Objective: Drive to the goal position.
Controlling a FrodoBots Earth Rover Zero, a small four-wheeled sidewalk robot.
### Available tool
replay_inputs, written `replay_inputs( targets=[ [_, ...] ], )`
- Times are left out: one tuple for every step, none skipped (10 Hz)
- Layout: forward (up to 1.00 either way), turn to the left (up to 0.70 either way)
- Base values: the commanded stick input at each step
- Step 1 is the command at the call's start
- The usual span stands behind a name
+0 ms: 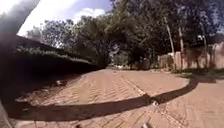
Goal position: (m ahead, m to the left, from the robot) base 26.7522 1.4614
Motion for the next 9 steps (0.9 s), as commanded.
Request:
replay_inputs(
  targets=[
    [0.70,0.00],
    [0.70,0.00],
    [0.70,0.00],
    [0.70,0.00],
    [0.70,0.00],
    [0.70,0.00],
    [0.70,0.00],
    [0.70,0.00],
    [0.70,0.00]
  ],
)
